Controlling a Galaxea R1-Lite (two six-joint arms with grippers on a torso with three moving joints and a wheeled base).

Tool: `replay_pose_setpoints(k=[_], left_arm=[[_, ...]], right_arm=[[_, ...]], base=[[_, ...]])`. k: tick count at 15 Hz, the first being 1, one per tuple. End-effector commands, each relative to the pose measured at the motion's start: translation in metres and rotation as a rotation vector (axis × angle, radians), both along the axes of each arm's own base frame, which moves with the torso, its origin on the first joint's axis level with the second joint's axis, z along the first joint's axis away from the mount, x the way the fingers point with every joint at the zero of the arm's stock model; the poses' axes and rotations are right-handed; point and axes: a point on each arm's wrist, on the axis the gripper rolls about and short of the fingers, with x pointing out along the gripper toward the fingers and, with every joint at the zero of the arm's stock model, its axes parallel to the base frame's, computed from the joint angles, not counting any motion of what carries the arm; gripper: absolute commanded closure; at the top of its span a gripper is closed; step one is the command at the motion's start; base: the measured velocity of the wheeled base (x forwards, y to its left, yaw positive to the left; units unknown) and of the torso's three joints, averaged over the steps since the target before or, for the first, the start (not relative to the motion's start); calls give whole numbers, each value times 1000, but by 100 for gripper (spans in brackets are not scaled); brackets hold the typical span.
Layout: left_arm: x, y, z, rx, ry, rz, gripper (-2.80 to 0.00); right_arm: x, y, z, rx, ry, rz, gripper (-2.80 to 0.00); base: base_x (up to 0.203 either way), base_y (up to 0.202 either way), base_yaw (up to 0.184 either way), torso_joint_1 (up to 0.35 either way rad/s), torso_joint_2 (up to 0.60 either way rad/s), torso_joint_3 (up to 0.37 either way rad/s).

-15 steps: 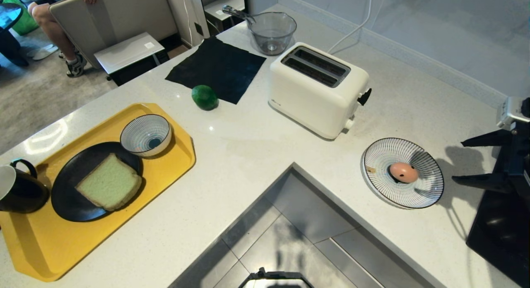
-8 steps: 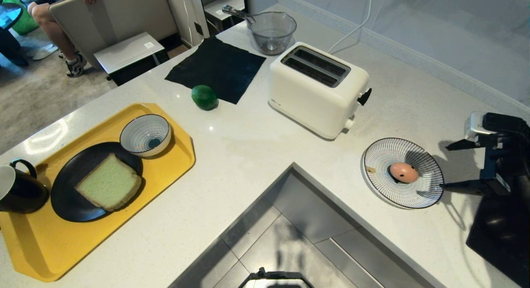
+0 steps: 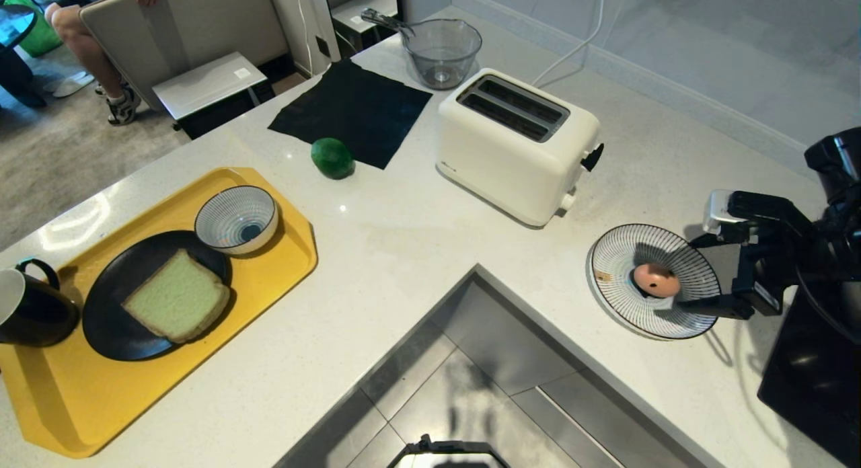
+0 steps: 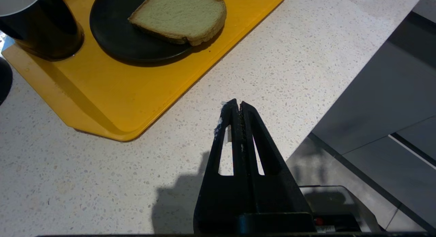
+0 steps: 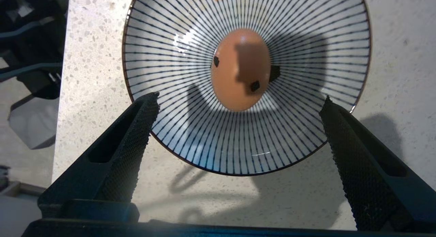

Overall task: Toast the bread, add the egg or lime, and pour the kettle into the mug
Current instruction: Pick up the egg

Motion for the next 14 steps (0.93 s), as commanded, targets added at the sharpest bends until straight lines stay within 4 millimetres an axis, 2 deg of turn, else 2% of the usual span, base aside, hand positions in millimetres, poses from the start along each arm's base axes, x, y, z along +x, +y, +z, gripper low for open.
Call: replay_pose_setpoints(k=[1, 5, 14], left_arm=[[1, 0, -5, -1, 14, 0, 0], [1, 0, -5, -1, 14, 1, 0], [1, 0, -5, -1, 14, 0, 0]], right_arm=[[6, 3, -5, 35, 45, -52, -280], [5, 6, 1, 83, 153, -124, -280], [10, 21, -8, 76, 193, -106, -280]], base=[[0, 0, 0, 0, 0, 0], [0, 0, 0, 0, 0, 0], [0, 0, 0, 0, 0, 0]])
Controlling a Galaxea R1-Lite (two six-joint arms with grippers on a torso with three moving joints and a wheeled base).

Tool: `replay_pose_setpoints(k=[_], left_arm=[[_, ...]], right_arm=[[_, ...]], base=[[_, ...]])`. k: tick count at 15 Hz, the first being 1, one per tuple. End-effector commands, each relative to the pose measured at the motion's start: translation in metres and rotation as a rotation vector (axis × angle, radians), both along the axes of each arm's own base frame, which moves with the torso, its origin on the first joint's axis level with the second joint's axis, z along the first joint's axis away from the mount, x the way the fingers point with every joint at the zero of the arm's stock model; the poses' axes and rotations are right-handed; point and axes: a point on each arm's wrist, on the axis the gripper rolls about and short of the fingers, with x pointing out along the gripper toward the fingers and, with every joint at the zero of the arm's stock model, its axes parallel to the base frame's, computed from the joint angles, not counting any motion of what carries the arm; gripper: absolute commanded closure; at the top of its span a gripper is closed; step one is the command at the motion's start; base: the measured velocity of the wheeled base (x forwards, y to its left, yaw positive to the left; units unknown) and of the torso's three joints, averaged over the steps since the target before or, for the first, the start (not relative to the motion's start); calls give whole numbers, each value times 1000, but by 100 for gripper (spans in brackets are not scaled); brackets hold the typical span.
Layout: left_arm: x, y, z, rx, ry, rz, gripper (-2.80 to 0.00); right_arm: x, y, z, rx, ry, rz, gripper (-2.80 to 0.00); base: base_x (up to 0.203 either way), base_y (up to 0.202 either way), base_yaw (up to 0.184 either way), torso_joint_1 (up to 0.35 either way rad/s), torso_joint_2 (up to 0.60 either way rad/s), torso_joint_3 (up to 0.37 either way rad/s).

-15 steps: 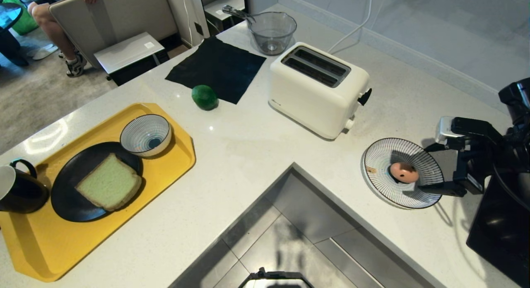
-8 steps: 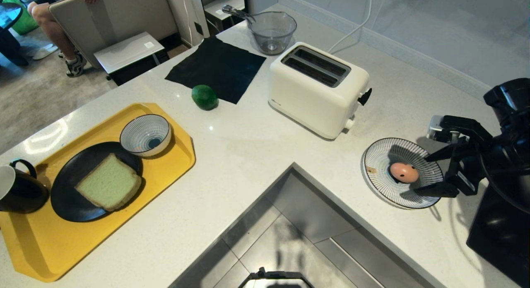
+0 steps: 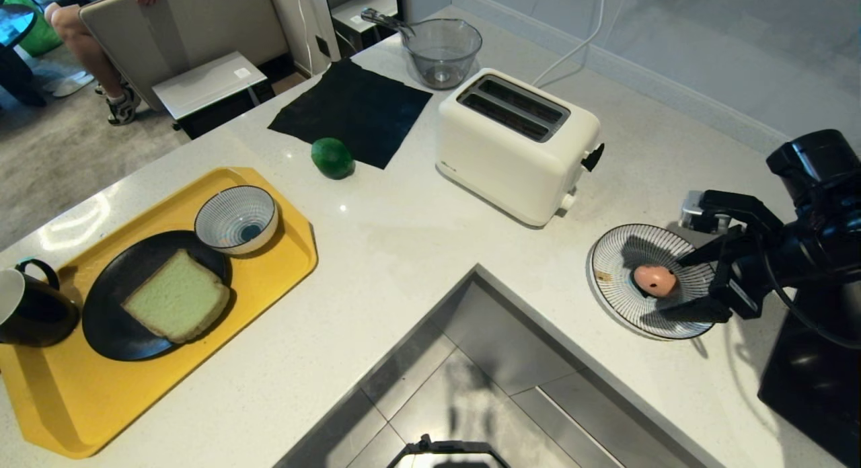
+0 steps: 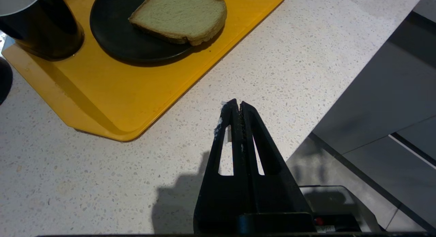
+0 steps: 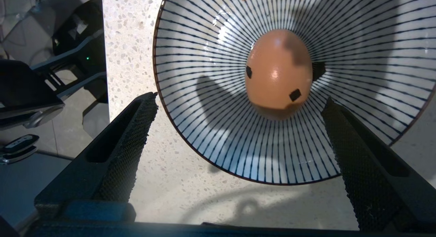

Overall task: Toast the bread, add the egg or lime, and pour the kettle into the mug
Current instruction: Pick up the egg

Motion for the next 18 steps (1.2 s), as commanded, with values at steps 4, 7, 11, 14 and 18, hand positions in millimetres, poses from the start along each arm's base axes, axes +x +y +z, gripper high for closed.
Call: replay_pose_setpoints(k=[4, 7, 11, 14, 18], left_arm=[[1, 0, -5, 0, 14, 0, 0], [1, 0, -5, 0, 14, 0, 0], [1, 0, -5, 0, 14, 0, 0], [1, 0, -5, 0, 14, 0, 0], [1, 0, -5, 0, 14, 0, 0]], right_arm=[[17, 4, -16, -51, -4, -14, -280], [23, 4, -18, -53, -12, -18, -280], [28, 4, -17, -53, -20, -18, -280], [32, 6, -16, -53, -29, -12, -280], [38, 8, -17, -60, -31, -10, -280]], base=[[0, 0, 0, 0, 0, 0], [0, 0, 0, 0, 0, 0], [0, 0, 0, 0, 0, 0], [0, 0, 0, 0, 0, 0], [0, 0, 0, 0, 0, 0]])
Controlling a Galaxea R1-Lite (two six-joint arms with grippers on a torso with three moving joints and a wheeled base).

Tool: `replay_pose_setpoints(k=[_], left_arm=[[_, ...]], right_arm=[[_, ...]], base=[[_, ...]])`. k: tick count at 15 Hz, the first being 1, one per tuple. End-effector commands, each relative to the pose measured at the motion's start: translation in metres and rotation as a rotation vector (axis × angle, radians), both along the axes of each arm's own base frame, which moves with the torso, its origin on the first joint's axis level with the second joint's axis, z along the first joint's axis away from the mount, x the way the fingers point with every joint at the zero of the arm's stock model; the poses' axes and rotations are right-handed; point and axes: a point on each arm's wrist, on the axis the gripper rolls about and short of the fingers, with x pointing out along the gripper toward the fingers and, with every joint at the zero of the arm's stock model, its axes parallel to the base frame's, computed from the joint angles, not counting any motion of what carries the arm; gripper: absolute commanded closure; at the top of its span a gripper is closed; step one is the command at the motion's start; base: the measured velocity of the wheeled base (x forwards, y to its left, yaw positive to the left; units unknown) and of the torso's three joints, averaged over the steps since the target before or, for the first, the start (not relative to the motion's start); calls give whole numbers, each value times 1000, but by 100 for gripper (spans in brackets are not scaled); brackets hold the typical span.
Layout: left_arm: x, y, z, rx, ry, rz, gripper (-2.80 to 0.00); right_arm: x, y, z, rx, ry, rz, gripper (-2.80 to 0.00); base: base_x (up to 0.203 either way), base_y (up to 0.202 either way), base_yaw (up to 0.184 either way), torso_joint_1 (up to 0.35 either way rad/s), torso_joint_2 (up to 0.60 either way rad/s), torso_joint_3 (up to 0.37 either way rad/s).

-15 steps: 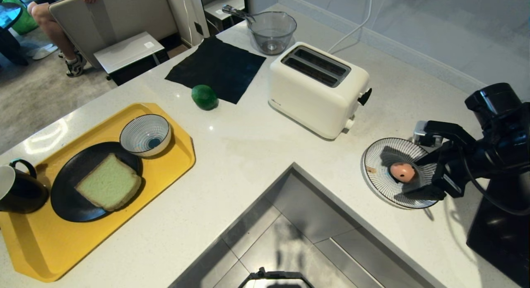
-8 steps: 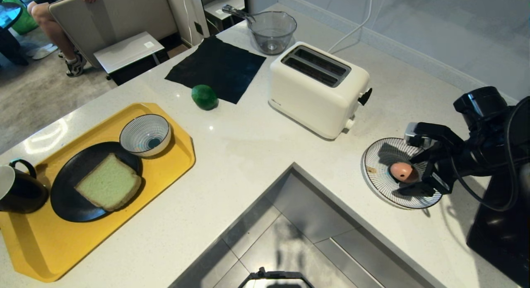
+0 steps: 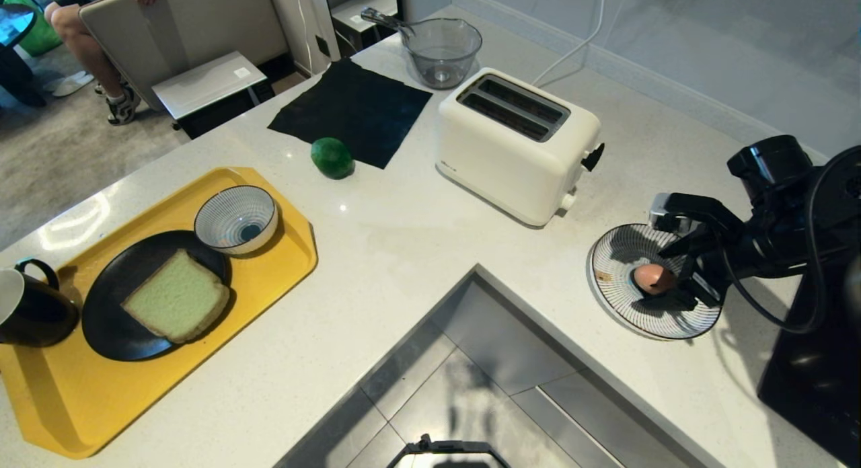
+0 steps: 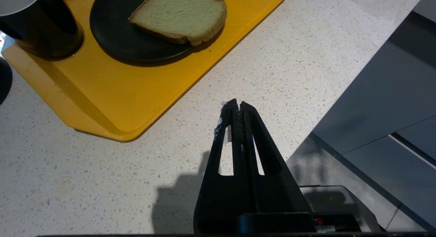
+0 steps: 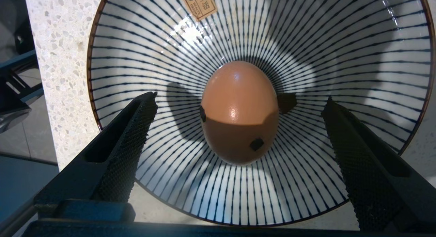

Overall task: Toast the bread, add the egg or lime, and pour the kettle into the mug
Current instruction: Pick up the egg

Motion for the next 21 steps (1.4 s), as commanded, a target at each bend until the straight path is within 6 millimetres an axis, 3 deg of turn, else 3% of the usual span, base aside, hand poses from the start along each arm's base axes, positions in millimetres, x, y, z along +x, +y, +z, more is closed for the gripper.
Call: replay_pose_setpoints(k=[1, 21], left_arm=[[1, 0, -5, 0, 14, -1, 0], [1, 0, -5, 0, 14, 1, 0]], right_arm=[[3, 1, -2, -4, 4, 6, -280], [12, -1, -3, -34, -41, -18, -280]], base=[[0, 0, 0, 0, 0, 0], [0, 0, 0, 0, 0, 0]])
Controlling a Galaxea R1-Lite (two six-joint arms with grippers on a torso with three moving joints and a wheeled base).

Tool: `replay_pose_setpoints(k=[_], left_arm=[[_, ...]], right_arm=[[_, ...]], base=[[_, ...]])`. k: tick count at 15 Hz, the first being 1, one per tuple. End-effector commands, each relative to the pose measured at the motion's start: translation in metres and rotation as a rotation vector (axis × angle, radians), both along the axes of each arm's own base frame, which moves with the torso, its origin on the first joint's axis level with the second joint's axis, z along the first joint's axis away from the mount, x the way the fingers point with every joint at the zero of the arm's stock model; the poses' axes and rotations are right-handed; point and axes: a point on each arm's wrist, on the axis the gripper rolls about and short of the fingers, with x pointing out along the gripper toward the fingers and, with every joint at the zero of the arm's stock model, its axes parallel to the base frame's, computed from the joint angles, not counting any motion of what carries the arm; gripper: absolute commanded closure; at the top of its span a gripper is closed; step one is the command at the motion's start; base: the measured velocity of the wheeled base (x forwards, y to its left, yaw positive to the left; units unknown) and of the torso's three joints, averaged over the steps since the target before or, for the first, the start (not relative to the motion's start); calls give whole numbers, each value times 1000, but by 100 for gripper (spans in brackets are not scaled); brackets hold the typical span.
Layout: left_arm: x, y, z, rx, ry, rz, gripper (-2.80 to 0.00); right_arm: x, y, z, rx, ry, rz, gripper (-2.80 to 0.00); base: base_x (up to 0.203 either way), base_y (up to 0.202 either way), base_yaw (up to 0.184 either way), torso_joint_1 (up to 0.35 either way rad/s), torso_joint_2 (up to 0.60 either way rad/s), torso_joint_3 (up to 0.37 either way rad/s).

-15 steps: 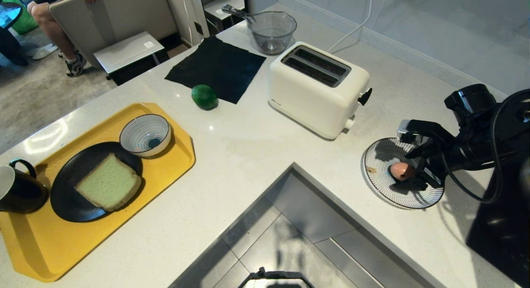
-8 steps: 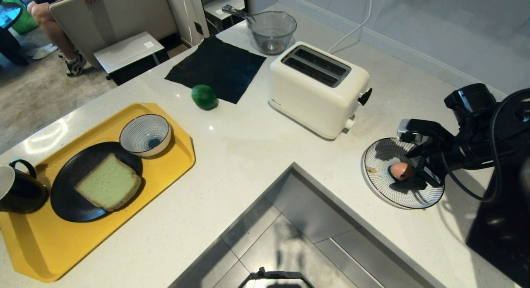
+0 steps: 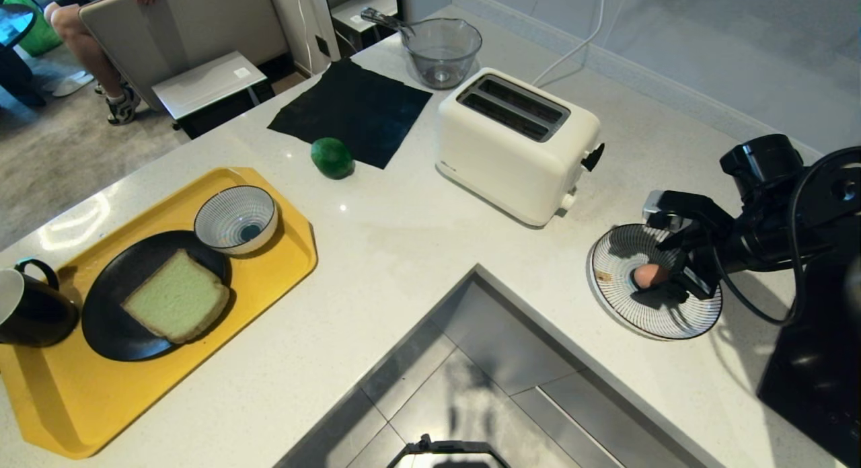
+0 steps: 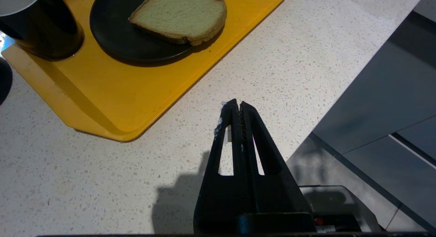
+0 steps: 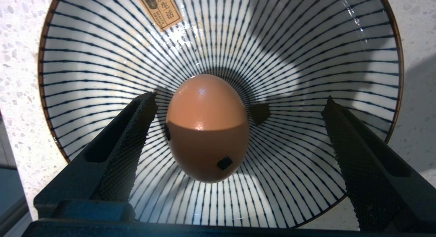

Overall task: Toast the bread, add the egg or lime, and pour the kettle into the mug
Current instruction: Pick up the egg

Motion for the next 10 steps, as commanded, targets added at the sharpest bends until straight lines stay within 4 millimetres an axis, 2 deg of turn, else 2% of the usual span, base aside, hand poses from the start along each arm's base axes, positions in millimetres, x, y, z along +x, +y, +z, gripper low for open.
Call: replay_pose_setpoints(k=[1, 10], left_arm=[[1, 0, -5, 0, 14, -1, 0], [1, 0, -5, 0, 14, -1, 0]], right_arm=[[0, 0, -1, -4, 5, 4, -280], [-1, 0, -2, -17, 10, -5, -280]], base=[[0, 0, 0, 0, 0, 0], [0, 0, 0, 0, 0, 0]])
